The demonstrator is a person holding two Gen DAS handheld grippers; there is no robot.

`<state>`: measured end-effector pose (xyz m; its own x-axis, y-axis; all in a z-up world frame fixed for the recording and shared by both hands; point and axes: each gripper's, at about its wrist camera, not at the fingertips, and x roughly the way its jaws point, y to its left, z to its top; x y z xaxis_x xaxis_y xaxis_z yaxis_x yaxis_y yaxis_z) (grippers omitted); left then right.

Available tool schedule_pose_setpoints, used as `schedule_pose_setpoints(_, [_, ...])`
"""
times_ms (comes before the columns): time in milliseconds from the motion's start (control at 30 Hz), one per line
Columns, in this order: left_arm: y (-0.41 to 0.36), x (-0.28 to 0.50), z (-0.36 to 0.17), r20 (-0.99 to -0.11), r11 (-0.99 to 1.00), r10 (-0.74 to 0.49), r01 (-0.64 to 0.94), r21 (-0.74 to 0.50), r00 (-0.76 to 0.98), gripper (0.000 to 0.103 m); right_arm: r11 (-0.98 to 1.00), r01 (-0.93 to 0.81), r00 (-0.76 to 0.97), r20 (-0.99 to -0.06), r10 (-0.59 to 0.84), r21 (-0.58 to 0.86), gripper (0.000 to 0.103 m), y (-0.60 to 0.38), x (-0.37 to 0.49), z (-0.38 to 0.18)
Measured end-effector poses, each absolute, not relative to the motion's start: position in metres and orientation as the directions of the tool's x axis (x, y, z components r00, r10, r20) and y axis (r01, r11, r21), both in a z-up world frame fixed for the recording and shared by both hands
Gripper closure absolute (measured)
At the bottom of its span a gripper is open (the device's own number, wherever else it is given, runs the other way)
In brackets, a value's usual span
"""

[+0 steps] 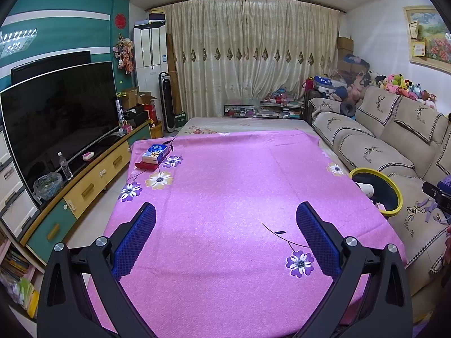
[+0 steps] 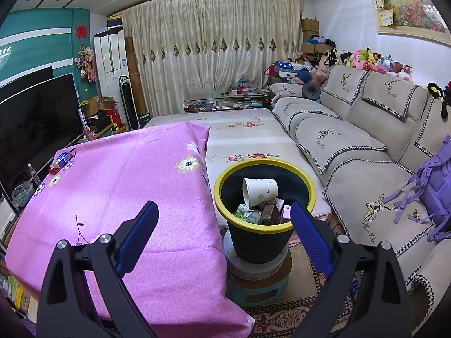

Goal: Collect trash

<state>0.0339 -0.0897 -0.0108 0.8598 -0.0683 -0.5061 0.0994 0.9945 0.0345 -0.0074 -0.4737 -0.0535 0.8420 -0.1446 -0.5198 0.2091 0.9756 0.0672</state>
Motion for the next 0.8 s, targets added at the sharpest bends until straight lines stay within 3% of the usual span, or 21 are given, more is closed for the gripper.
schedule_pose_setpoints(800, [-0.0918, 0.0359, -0.0138, -0.512, 0.994, -0.073, 0.107, 0.037, 0.856, 0.005, 0.975, 0.208, 0.840, -0.524, -0.139, 0.075, 0.013, -0.4745, -0.0058, -0.0565])
